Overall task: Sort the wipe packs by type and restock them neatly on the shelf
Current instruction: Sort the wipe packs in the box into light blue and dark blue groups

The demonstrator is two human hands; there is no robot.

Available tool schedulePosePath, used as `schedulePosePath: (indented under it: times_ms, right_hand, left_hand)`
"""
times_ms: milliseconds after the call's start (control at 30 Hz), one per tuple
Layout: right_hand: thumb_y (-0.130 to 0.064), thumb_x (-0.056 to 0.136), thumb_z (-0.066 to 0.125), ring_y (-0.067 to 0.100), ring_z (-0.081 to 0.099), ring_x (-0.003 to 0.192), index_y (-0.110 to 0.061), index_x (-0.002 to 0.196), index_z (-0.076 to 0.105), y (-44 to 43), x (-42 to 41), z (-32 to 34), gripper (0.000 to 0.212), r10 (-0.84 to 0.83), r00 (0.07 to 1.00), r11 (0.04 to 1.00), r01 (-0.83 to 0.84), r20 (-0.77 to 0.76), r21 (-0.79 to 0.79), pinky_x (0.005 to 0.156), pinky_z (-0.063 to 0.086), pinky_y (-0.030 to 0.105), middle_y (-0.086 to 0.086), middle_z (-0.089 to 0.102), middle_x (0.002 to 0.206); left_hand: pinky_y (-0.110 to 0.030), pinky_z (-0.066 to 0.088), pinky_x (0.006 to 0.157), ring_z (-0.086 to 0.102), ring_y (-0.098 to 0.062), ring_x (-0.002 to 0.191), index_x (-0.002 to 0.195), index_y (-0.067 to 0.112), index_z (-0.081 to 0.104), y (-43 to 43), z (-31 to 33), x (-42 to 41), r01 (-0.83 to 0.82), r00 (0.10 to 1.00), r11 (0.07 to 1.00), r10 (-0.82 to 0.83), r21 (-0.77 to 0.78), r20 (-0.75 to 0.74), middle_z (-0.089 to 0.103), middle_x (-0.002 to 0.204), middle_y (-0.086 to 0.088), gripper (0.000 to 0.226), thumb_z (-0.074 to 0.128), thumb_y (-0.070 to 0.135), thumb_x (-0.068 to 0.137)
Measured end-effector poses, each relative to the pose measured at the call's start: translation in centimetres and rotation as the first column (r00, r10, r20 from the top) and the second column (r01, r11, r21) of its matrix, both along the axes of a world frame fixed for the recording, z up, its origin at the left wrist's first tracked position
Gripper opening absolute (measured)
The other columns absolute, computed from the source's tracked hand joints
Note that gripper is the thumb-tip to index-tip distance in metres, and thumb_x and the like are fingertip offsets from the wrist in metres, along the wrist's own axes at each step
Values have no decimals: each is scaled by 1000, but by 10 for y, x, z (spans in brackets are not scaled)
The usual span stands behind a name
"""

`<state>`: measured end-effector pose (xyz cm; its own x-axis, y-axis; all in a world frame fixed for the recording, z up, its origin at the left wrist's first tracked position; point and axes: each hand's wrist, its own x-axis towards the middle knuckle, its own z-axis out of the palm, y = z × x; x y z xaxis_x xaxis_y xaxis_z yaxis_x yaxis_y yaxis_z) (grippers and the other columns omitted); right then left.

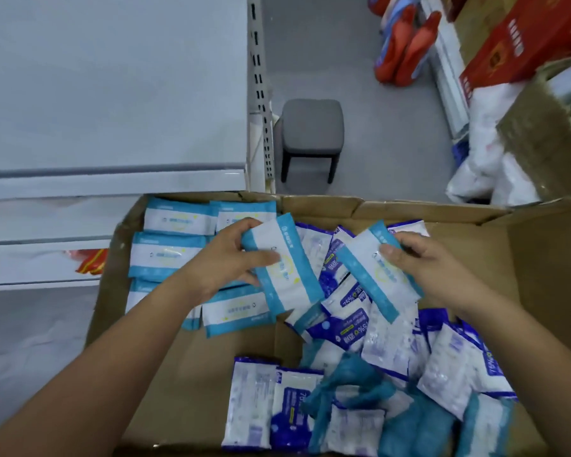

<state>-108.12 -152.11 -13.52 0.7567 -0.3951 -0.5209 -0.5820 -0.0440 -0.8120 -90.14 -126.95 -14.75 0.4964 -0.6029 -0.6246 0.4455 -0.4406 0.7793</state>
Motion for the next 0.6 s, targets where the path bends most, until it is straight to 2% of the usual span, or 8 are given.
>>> schedulePosePath:
  times_ms: [33, 100, 167, 233, 367, 467, 533, 600]
  right_hand:
    - [-29, 96, 60, 12, 67, 79, -26, 92, 72, 5, 6, -1, 14, -15, 999, 994, 19, -33, 107, 73, 51, 34, -4, 72, 92]
    - [-29, 100, 55, 19, 72, 83, -28, 99, 71, 16, 20, -1, 16, -51, 996, 972, 65, -68, 226, 74, 56, 37, 1, 76, 96]
    - [-29, 100, 56, 21, 73, 83, -25, 107, 70, 25, 33, -1, 16, -85, 991, 952, 111, -102, 284, 71, 56, 34, 3, 77, 98]
    - [-24, 97, 59, 20, 73, 81, -23, 109, 69, 31, 45, -1, 15, -98, 985, 942, 137, -140, 308, 70, 56, 33, 5, 77, 100]
    - [-4, 92, 62, 28, 73, 95, -27, 122, 62, 37, 58, 0, 38, 92, 986, 940, -39, -142, 338, 78, 58, 40, 5, 75, 109]
    - [2, 90, 62, 27, 74, 94, -28, 125, 59, 43, 65, 5, 47, 175, 979, 917, -124, -102, 380, 72, 62, 37, 4, 75, 109]
    - [0, 88, 65, 29, 73, 98, -28, 128, 57, 48, 71, 4, 49, 224, 971, 906, -174, -87, 385, 77, 61, 41, 5, 74, 112]
    - [0, 88, 65, 30, 72, 101, -27, 129, 58, 52, 77, 3, 50, 243, 966, 898, -192, -83, 395, 78, 61, 41, 6, 74, 114]
  left_hand:
    - [-44, 62, 80, 73, -24, 97, 120, 8, 59, 6, -1, 2, -29, 999, 1000, 29, 11, 15, 73, 111, -13, 36, 73, 5, 87]
    - [-47, 59, 84, 72, -28, 98, 116, 3, 60, 17, -5, 7, -100, 995, 995, 100, 21, 2, 73, 110, -16, 30, 70, 12, 90]
    - [-44, 60, 74, 71, -33, 95, 111, -1, 60, 28, -7, 11, -169, 985, 985, 170, 26, -31, 71, 112, -21, 27, 69, 15, 91]
    - [-43, 63, 67, 73, -32, 96, 106, 5, 60, 39, -6, 15, -212, 976, 977, 213, 22, -42, 70, 114, -20, 21, 71, 12, 89]
    - [-46, 62, 70, 73, -27, 100, 122, 27, 63, 56, -2, 17, -246, 965, 969, 246, 9, -89, 69, 114, -10, 41, 65, -1, 91]
    - [-48, 62, 72, 71, -27, 106, 117, 19, 68, 66, 3, 20, -344, 926, 939, 343, 22, -158, 73, 114, -8, 32, 57, 1, 93]
    - [-48, 62, 73, 71, -27, 104, 115, 14, 67, 73, 3, 23, -410, 894, 912, 405, 16, -190, 73, 115, -8, 24, 61, 5, 94]
    - [-46, 62, 76, 72, -24, 104, 121, 15, 64, 79, 5, 25, -385, 909, 923, 377, -10, -177, 74, 115, -5, 29, 66, 9, 93]
